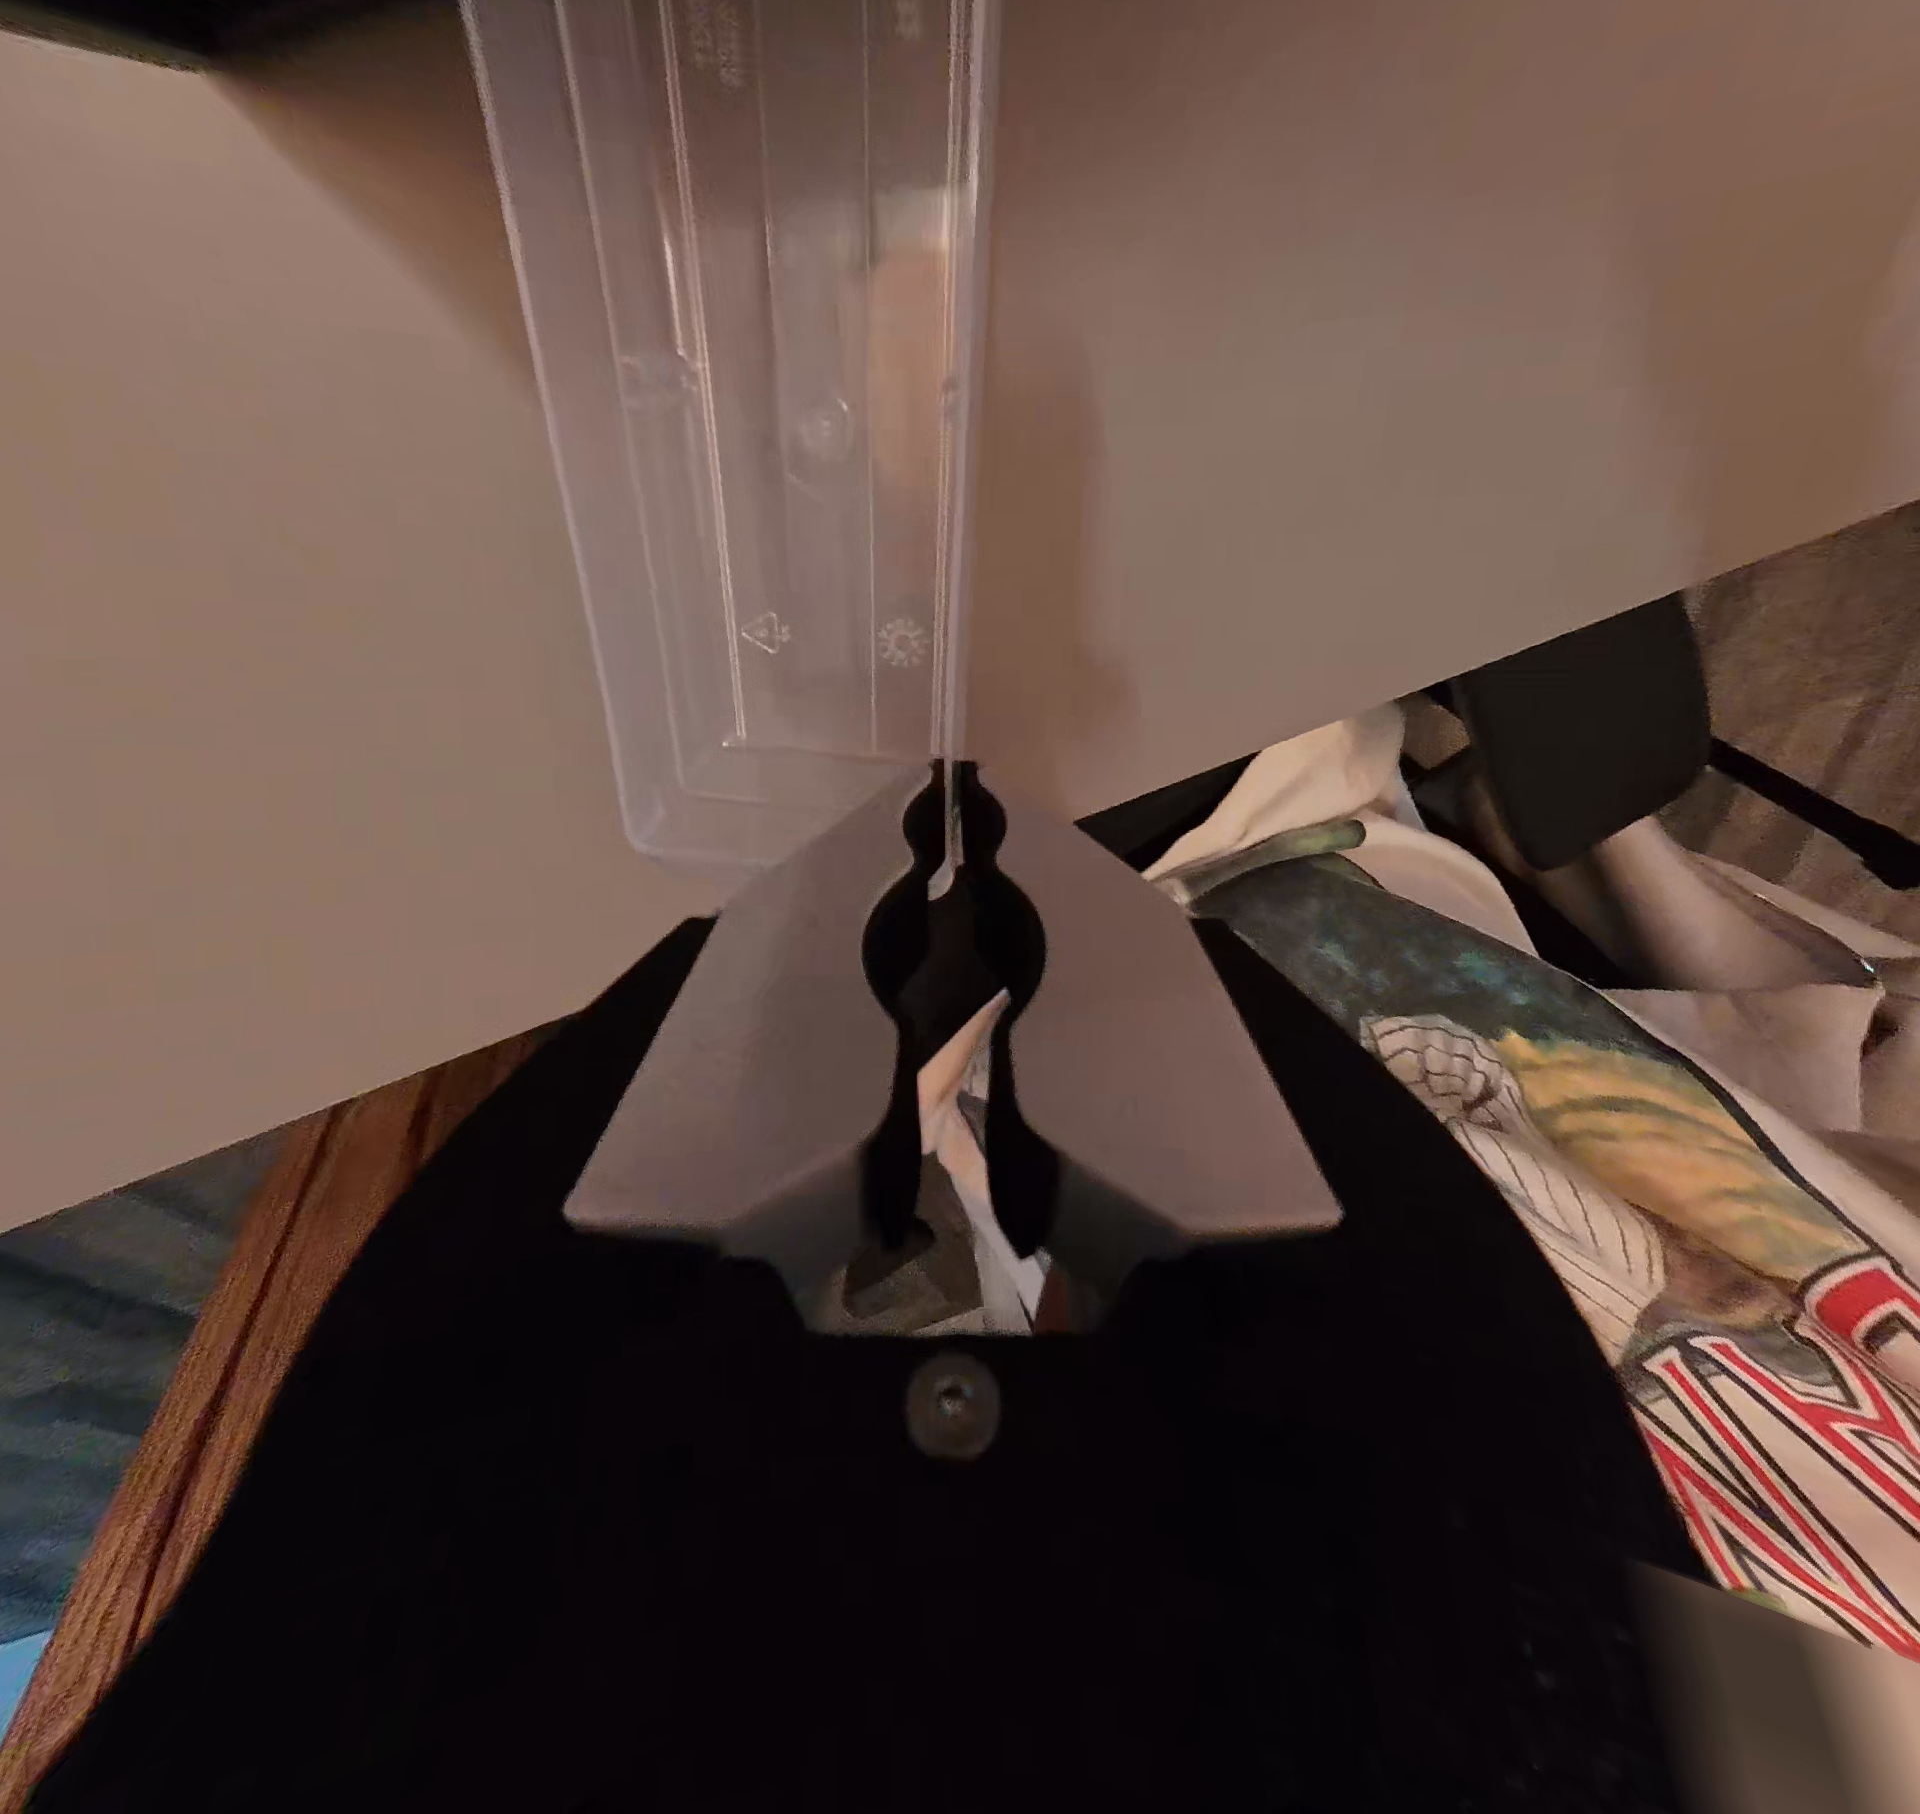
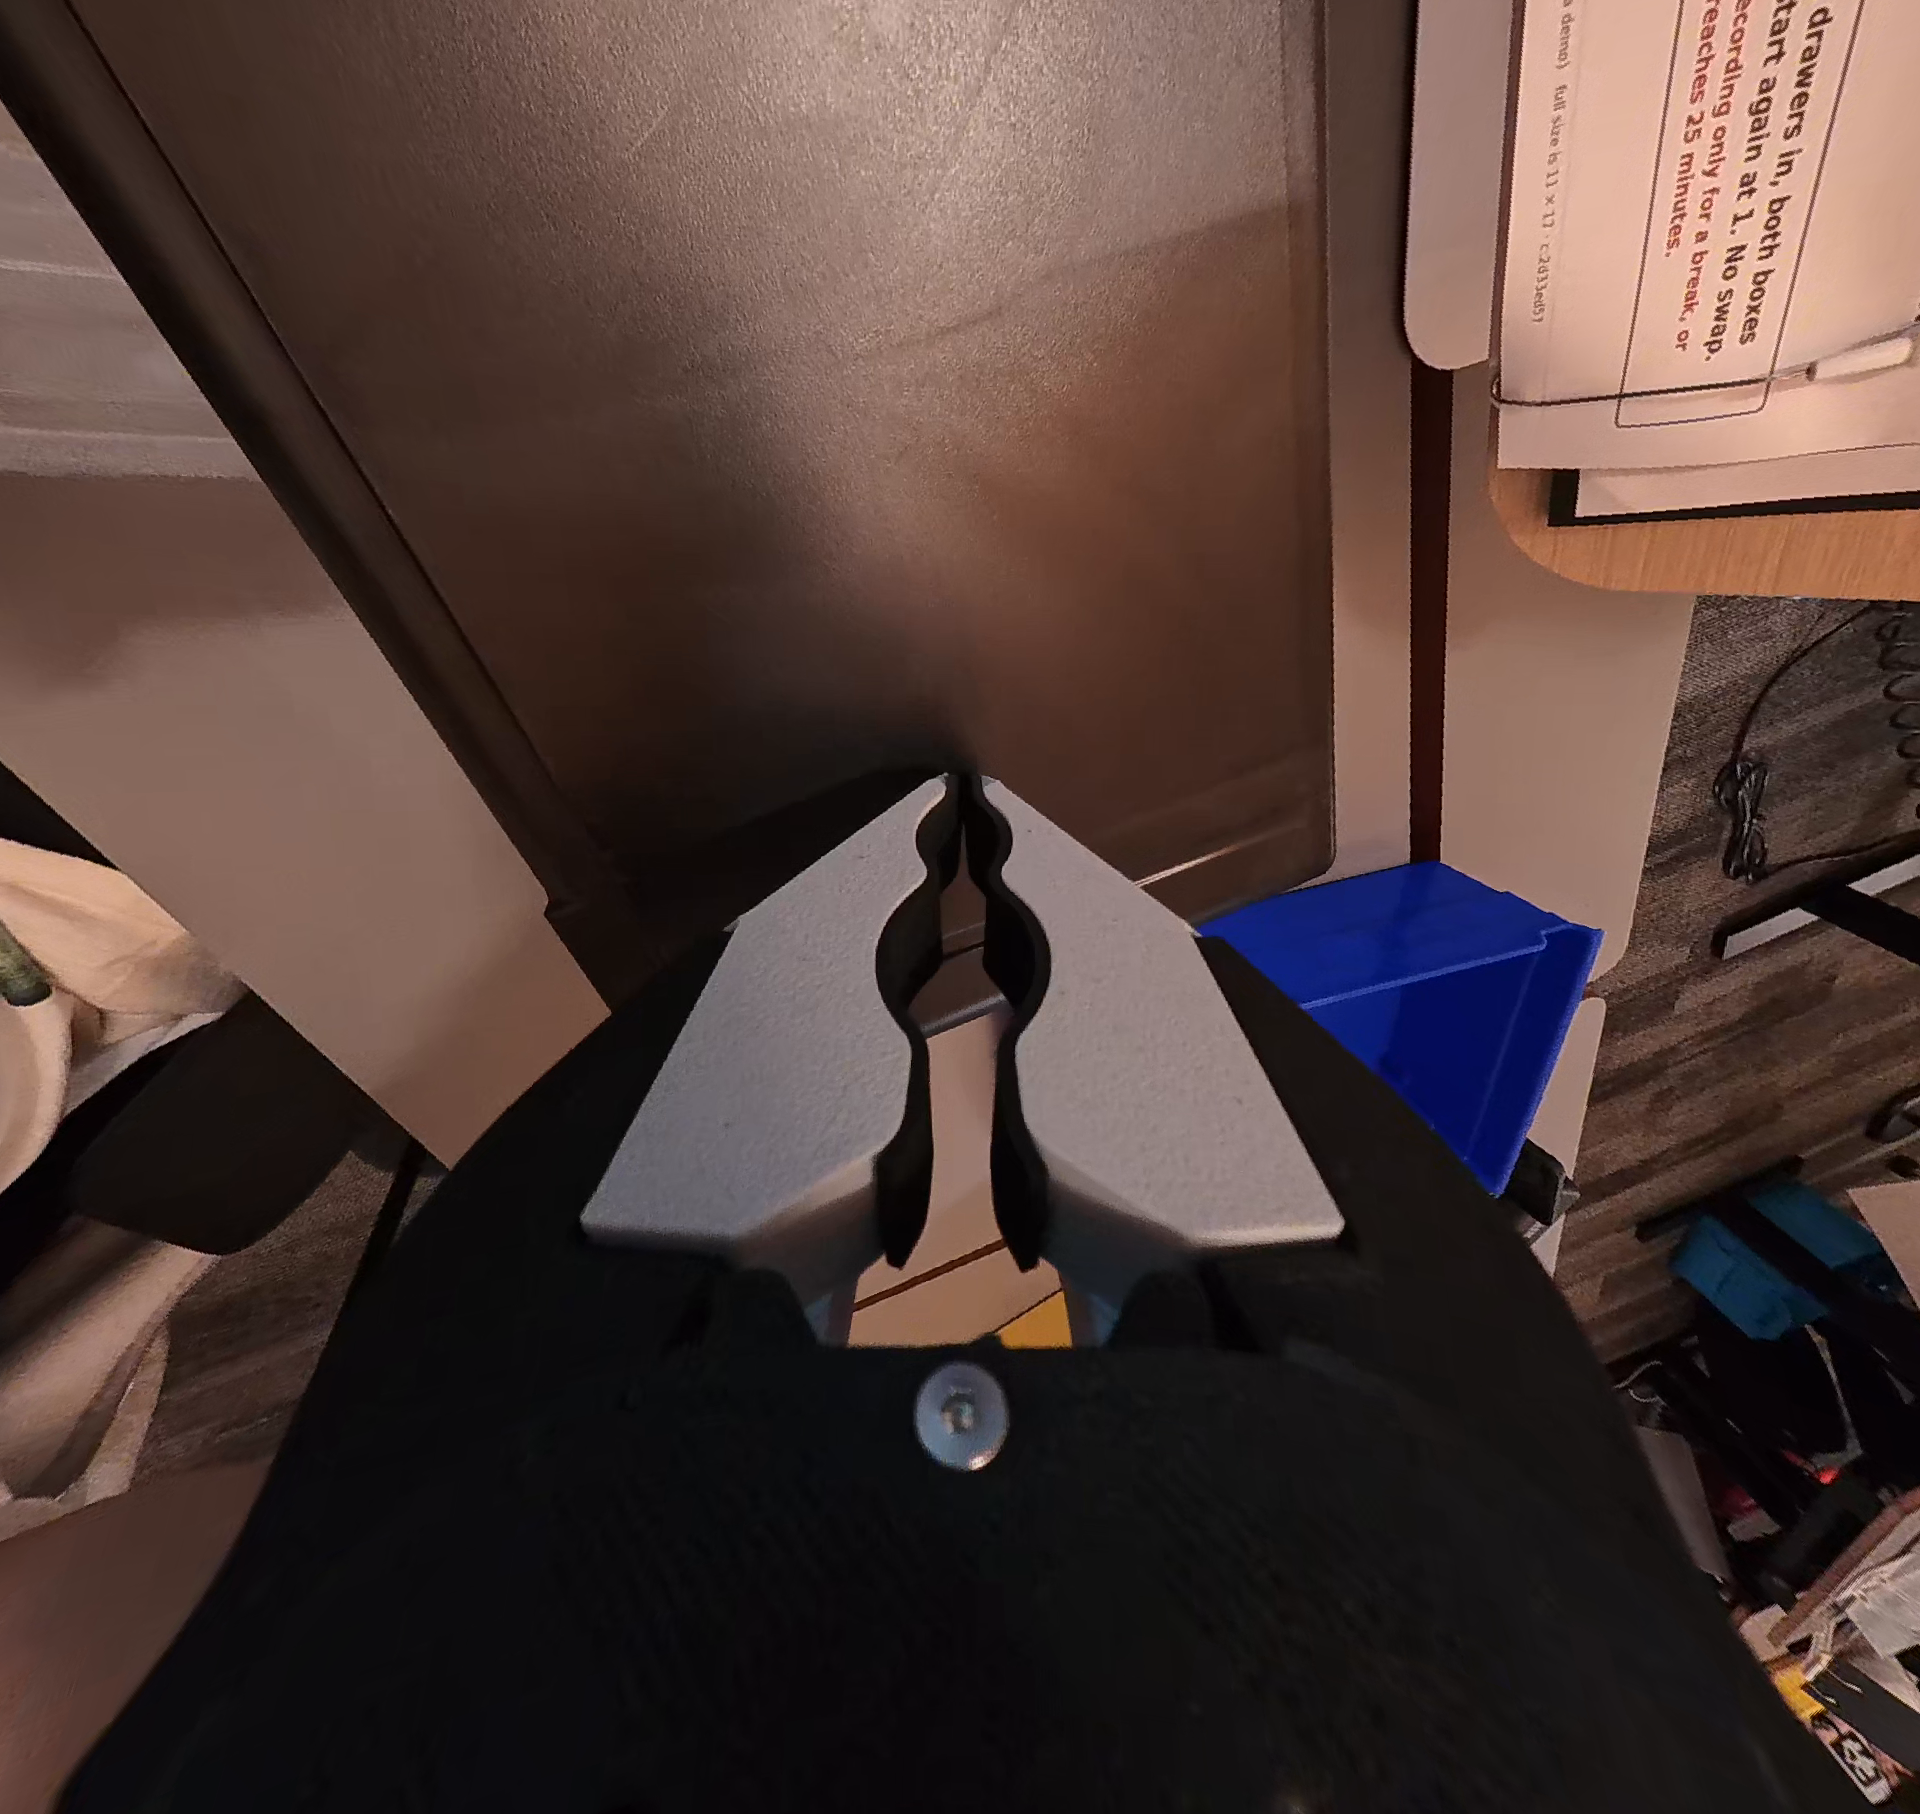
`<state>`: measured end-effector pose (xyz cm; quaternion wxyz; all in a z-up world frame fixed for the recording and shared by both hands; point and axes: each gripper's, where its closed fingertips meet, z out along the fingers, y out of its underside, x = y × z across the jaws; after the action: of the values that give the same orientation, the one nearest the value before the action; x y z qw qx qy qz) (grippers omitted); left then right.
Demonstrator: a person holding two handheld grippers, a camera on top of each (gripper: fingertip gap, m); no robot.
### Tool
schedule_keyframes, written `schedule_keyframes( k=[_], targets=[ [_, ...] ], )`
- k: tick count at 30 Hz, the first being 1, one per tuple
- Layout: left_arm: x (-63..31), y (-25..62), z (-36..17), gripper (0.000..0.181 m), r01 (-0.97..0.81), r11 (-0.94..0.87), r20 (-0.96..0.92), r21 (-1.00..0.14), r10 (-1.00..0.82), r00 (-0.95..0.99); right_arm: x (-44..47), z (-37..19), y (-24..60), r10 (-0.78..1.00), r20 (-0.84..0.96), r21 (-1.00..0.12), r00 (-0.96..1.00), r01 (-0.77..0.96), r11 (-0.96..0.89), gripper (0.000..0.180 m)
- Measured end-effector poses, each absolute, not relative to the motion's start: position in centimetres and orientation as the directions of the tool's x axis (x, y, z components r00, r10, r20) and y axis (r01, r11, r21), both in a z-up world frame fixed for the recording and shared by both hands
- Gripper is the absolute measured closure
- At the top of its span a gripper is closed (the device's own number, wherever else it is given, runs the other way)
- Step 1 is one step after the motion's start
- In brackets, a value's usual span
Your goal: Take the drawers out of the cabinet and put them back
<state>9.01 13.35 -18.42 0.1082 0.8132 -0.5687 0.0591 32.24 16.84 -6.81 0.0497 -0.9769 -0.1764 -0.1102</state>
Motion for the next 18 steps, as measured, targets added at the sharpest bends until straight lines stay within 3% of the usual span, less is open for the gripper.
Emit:
schedule_keyframes(
  k=[9,18],
  targets=[
    [10.4,13.4,-16.7,0.181,-0.946,-0.310,0.085,0.095,-0.944,0.318,32.2,-6.8,16.8,0.317,0.207,-0.072,0.926,0.337,-0.939,0.180],
    [10.7,13.6,-16.4,0.181,-0.933,-0.358,0.079,0.042,-0.930,0.360,32.2,-6.8,16.8,0.327,0.226,-0.063,0.918,0.349,-0.935,0.180]
  ],
)
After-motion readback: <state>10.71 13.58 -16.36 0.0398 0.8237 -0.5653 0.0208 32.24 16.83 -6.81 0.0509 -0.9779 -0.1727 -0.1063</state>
